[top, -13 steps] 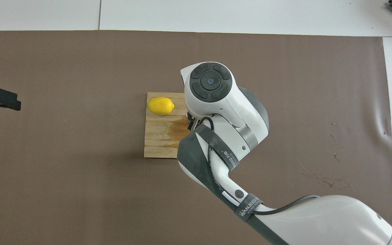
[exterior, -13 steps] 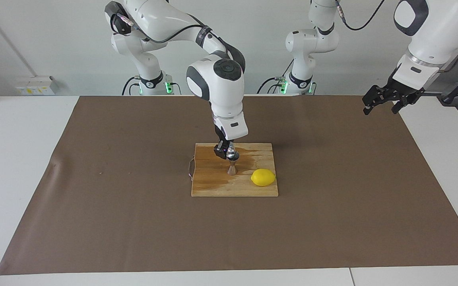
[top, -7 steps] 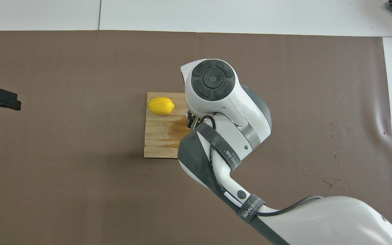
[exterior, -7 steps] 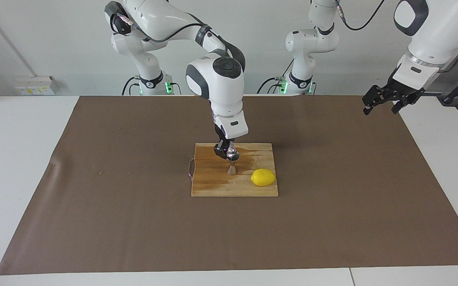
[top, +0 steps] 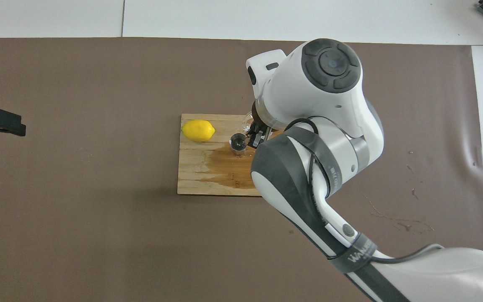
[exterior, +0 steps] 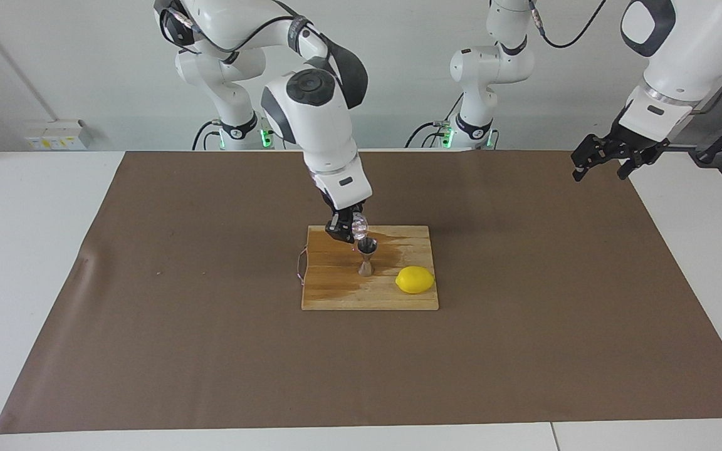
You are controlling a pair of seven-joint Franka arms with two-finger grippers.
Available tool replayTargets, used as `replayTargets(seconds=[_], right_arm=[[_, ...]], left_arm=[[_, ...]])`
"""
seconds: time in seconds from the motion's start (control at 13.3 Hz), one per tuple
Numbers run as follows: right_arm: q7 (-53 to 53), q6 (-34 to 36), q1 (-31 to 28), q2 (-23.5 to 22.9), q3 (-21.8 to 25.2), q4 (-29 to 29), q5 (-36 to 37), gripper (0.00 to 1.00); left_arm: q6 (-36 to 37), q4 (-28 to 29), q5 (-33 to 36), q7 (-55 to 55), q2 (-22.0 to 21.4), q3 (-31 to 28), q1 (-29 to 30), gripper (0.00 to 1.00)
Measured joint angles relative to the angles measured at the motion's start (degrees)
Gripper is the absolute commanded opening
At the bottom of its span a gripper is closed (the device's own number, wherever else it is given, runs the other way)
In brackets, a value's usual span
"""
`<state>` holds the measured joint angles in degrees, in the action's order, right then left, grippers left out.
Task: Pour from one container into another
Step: 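Lift the clear glass with the right gripper away from the board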
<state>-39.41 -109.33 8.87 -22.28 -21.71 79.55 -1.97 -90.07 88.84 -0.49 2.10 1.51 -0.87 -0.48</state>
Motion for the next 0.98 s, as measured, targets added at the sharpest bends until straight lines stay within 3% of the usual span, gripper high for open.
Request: replayTargets(seconds=[0.23,0.6,0.98], right_arm=[[-11.2,0.0,-2.4,1.6,5.3,0.2,-8.9,0.15],[-33.8,0.1,-3.3,2.2,18.5,2.9,-23.3,0.15],[-59.2,0.3,-4.1,3.1,30.2,11.9,-36.3,0.16]], left_arm=[[0.0,0.0,0.0,0.0,0.0,0.0,0.0,1.00],[0.0,0.0,0.0,0.0,0.0,0.0,0.0,1.00],[0.0,0.0,0.0,0.0,0.0,0.0,0.0,1.00]])
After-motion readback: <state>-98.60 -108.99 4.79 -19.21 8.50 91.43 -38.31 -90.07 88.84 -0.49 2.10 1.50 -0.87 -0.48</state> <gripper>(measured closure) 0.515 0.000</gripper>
